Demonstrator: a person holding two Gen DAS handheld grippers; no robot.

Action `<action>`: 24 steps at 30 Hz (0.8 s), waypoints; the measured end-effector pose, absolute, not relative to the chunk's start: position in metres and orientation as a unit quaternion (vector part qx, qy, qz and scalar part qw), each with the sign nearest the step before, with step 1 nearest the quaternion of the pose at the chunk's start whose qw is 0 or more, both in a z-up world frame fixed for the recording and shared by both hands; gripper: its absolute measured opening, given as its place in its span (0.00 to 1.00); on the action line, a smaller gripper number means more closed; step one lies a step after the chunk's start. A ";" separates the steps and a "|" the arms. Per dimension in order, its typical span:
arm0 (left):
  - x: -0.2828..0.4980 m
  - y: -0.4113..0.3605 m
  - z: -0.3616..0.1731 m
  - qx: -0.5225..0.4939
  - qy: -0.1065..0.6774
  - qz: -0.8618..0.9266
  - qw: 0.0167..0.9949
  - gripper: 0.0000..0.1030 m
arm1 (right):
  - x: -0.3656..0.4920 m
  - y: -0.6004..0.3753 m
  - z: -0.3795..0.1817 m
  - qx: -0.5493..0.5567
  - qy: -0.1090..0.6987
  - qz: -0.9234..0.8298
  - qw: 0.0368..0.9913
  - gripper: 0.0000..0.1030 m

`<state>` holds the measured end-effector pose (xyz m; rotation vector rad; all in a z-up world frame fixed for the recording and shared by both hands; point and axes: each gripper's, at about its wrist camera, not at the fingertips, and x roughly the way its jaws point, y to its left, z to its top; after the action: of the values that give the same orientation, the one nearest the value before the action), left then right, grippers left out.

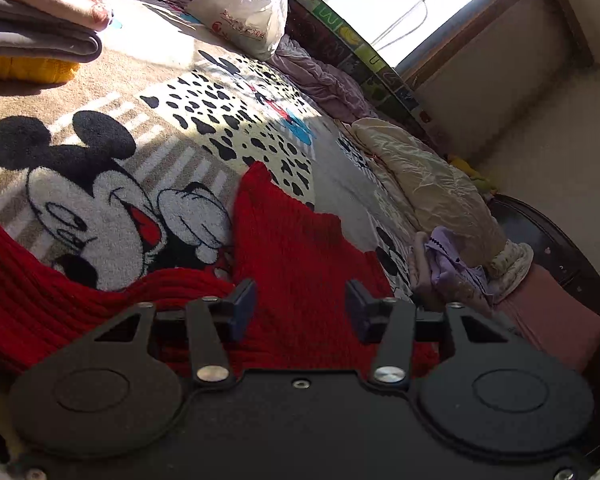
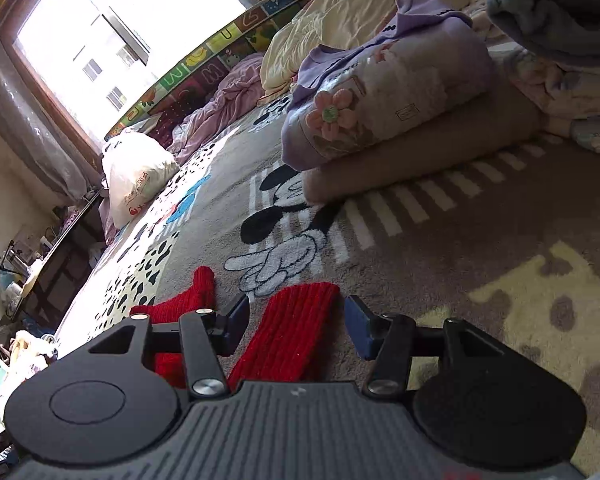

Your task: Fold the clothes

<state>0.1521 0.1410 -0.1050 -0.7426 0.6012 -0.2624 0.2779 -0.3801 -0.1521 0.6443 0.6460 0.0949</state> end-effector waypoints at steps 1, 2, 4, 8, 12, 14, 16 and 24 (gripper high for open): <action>0.143 0.139 -0.104 -0.368 0.286 -0.138 0.874 0.48 | 0.277 -0.380 -0.158 0.320 0.322 0.044 0.890 0.52; 0.134 0.137 -0.104 -0.379 0.284 -0.150 0.868 0.51 | 0.277 -0.380 -0.166 0.335 0.334 0.044 0.880 0.52; 0.119 0.135 -0.099 -0.396 0.280 -0.163 0.859 0.51 | 0.275 -0.379 -0.179 0.371 0.343 0.051 0.861 0.53; 0.106 0.132 -0.087 -0.406 0.280 -0.172 0.853 0.51 | 0.280 -0.367 -0.186 0.385 0.334 0.068 0.858 0.44; 0.097 0.133 -0.073 -0.401 0.275 -0.169 0.857 0.51 | 0.278 -0.351 -0.170 0.367 0.312 0.105 0.870 0.10; 0.090 0.134 -0.066 -0.397 0.268 -0.171 0.861 0.51 | 0.263 -0.354 -0.149 0.358 0.273 0.111 0.886 0.10; 0.082 0.136 -0.060 -0.390 0.265 -0.175 0.864 0.51 | 0.245 -0.365 -0.128 0.347 0.229 0.108 0.903 0.10; 0.060 0.140 -0.065 -0.388 0.279 -0.161 0.863 0.52 | 0.182 -0.456 -0.114 0.329 0.173 0.026 0.928 0.10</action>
<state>0.0603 0.1397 -0.0647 -0.8143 0.5841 -0.3383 0.1817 -0.4558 -0.1144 0.6736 0.3552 0.0527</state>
